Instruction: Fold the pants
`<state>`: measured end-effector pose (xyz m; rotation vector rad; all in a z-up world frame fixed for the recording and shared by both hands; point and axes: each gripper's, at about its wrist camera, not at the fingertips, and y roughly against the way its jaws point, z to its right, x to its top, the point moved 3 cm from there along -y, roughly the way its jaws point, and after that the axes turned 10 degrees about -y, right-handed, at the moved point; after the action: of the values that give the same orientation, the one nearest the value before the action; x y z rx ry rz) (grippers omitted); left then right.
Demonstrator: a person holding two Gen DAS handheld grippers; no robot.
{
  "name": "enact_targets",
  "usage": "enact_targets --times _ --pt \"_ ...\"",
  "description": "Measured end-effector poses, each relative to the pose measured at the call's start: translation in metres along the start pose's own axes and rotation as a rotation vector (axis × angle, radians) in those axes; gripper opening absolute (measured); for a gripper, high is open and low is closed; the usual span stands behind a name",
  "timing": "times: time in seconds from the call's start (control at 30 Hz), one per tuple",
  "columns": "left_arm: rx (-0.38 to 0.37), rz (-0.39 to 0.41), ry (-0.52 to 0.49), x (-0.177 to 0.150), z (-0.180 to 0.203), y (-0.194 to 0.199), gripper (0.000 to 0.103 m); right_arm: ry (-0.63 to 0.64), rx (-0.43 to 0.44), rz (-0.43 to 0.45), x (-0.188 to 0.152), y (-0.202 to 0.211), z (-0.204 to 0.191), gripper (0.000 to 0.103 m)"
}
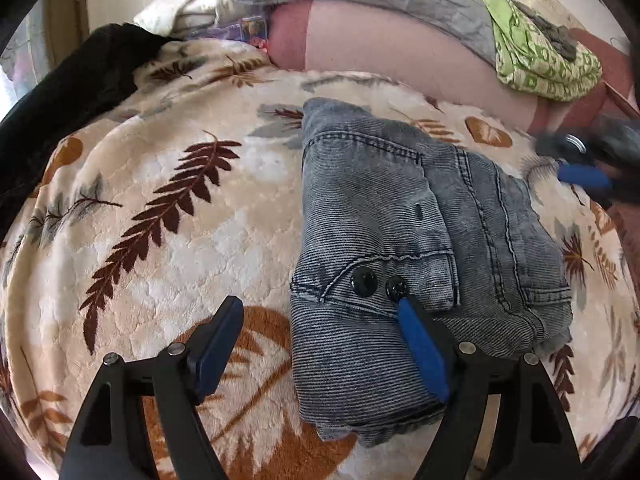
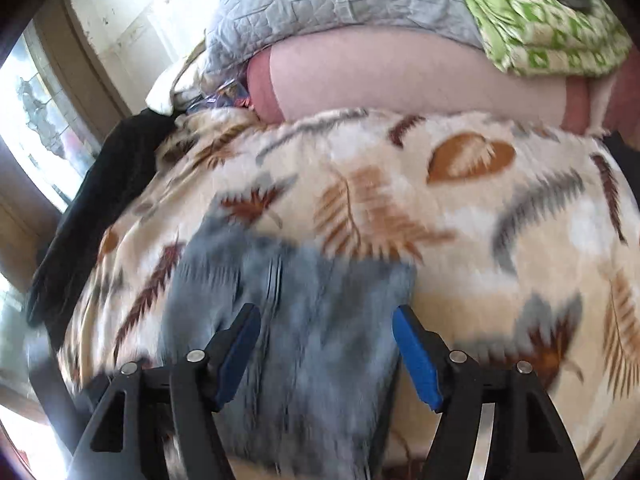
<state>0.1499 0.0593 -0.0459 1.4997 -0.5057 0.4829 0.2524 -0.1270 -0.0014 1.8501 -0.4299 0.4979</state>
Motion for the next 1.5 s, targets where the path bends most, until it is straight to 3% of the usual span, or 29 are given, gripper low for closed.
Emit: enact_targets --times 0.07,0.1,0.17,0.3,0.4,0.5,0.57,0.63,0.7,0.87,1.03,1.13,1.17,1.33,1.5 --pt "0.008 0.007 -0.026 0.002 0.001 0.0 0.082 0.052 -0.105 -0.022 0.007 -0.035 -0.005 0.073" --pt "0.015 0.007 -0.03 0.002 0.001 -0.001 0.083 0.055 -0.151 -0.091 0.003 -0.062 0.0 0.073" --pt "0.023 0.01 -0.031 0.001 0.001 0.0 0.085 0.044 -0.157 -0.139 -0.007 -0.083 0.008 0.074" --pt "0.006 0.003 -0.009 0.003 -0.003 0.002 0.085 0.057 -0.117 -0.062 -0.009 -0.044 0.001 0.075" --pt "-0.007 0.011 0.024 0.003 -0.007 0.009 0.085 0.057 -0.066 -0.005 -0.028 -0.006 0.001 0.075" --pt "-0.002 0.059 0.075 0.002 -0.016 0.023 0.085 0.082 -0.116 -0.08 -0.062 -0.017 0.008 0.08" --pt "0.025 0.04 0.071 -0.001 -0.018 0.02 0.085 0.122 -0.141 -0.124 -0.08 -0.031 0.015 0.08" --pt "0.041 -0.025 0.038 -0.007 -0.015 0.005 0.085 0.059 -0.115 -0.123 -0.072 -0.021 0.019 0.081" --pt "0.047 -0.012 0.046 -0.007 -0.016 0.006 0.085 0.04 -0.107 -0.083 -0.054 -0.007 0.011 0.081" --pt "0.061 -0.009 0.03 -0.006 -0.014 0.006 0.085 0.142 -0.065 -0.006 -0.006 0.004 -0.05 0.081" --pt "0.05 -0.009 0.034 -0.007 -0.016 0.006 0.085 0.208 -0.116 -0.058 0.018 -0.06 -0.097 0.082" --pt "0.053 -0.009 0.034 -0.006 -0.016 0.005 0.085 0.237 -0.186 -0.212 0.003 -0.117 -0.093 0.082" --pt "0.052 -0.011 0.036 -0.006 -0.016 0.004 0.085 0.23 -0.179 -0.2 0.002 -0.118 -0.092 0.082" --pt "0.043 -0.014 0.048 -0.006 -0.018 0.005 0.085 0.201 -0.129 -0.096 -0.002 -0.065 -0.086 0.083" --pt "0.046 -0.012 0.049 -0.006 -0.018 0.005 0.085 0.117 -0.081 -0.001 -0.046 0.002 -0.048 0.083"
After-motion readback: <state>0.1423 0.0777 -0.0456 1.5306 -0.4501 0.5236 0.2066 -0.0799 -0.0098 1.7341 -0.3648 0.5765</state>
